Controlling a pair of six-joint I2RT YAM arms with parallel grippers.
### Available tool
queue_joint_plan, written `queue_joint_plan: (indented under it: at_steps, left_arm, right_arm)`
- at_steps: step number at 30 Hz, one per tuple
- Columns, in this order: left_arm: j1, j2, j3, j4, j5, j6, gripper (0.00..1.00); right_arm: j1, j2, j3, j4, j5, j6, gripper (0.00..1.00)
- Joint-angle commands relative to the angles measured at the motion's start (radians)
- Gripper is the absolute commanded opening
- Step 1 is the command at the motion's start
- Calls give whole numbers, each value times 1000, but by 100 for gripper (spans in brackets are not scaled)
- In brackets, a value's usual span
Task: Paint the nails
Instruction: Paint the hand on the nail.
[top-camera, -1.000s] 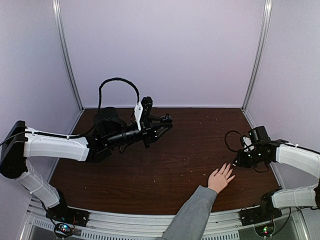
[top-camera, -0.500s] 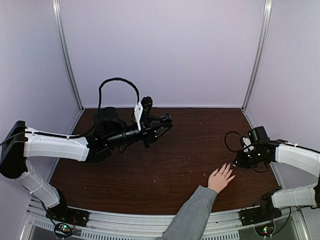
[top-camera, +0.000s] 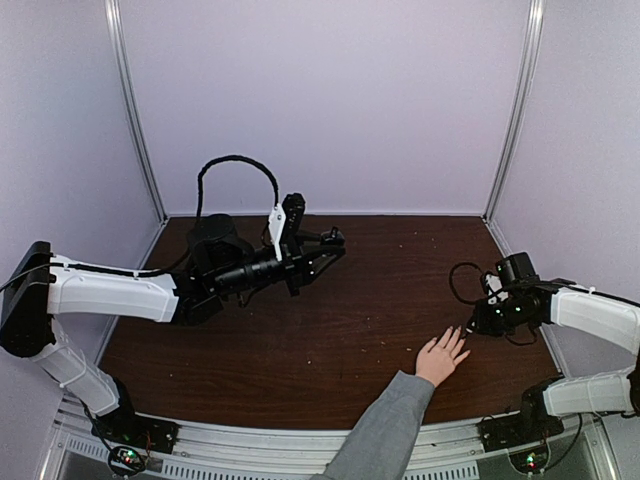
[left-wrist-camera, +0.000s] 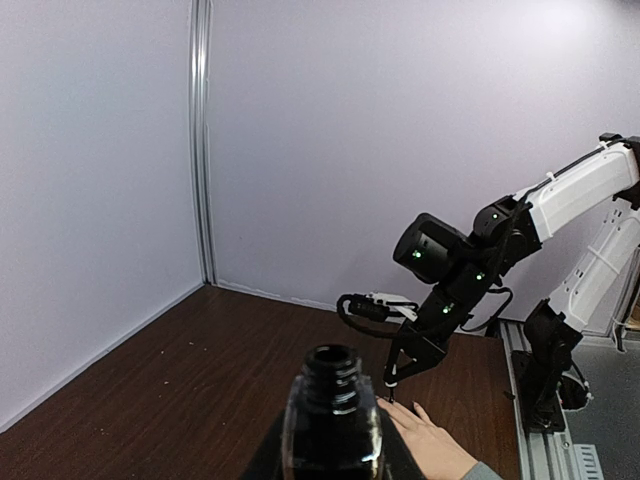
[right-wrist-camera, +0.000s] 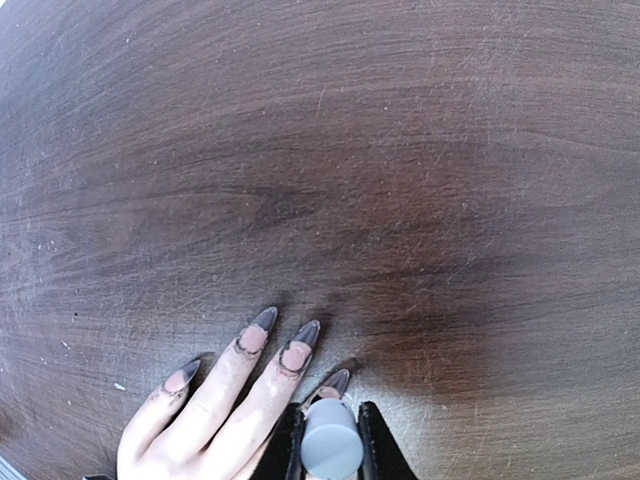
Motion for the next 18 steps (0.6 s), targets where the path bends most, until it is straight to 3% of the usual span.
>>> queue_joint_plan:
  at_steps: [1, 18]
  left_arm:
    - [9, -14, -3, 48, -13, 7, 0]
    - [9, -10, 0, 49, -13, 6, 0]
  right_arm:
    - [-6, 7, -1, -5, 37, 4, 0]
    - [-6, -1, -1, -3, 61, 7, 0]
